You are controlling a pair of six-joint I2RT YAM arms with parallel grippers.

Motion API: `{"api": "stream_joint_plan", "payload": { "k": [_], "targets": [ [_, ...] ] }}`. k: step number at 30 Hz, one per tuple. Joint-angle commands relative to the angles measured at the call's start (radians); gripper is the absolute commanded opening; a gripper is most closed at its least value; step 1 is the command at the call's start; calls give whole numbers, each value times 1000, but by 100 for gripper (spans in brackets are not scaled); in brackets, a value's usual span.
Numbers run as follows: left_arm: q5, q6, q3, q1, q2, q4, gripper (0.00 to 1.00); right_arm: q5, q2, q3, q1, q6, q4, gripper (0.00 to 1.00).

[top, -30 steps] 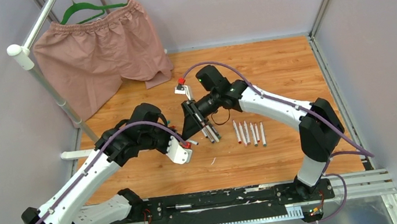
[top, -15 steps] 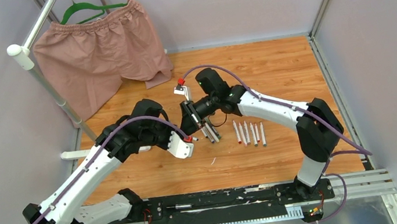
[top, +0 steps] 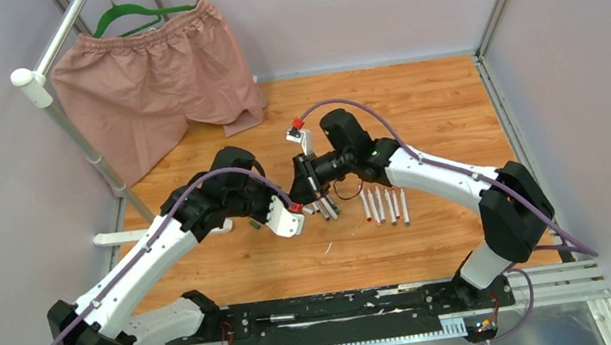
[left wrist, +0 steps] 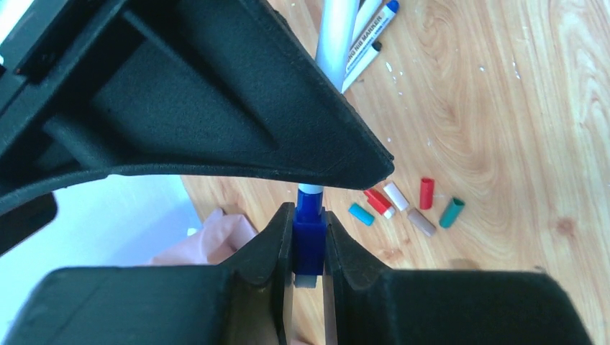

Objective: Open the pen caps

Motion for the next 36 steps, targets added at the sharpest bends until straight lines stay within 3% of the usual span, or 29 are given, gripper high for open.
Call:
{"api": "stream_joint_plan", "payload": {
  "k": [1, 13, 15, 19, 23, 27, 32, 36],
  "targets": [
    [-219, 16, 15, 142, 46, -8, 0, -32, -85, -91, -20, -103, -252, 0],
    [-227, -10, -12, 186, 53, 53, 0, 53, -168, -141, -68, -165, -374, 0],
    [-221, -72, -16, 186, 69, 51, 0, 187, -195, -130, -98, -190, -413, 0],
    [-202, -226, -23, 188, 145, 25, 0, 672, -257, -137, -107, -225, -458, 0],
    [-161, -326, -57, 200, 211, 51, 0, 948, -276, -173, -144, -223, -449, 0],
    [-120, -395, -99, 206, 287, 101, 0, 1067, -253, -229, -184, -226, -418, 3],
    [-89, -469, -162, 205, 349, 199, 0, 1100, -198, -286, -188, -212, -329, 9],
    [-110, -500, -211, 205, 361, 249, 13, 1132, -131, -280, -187, -201, -272, 11]
  ]
}}
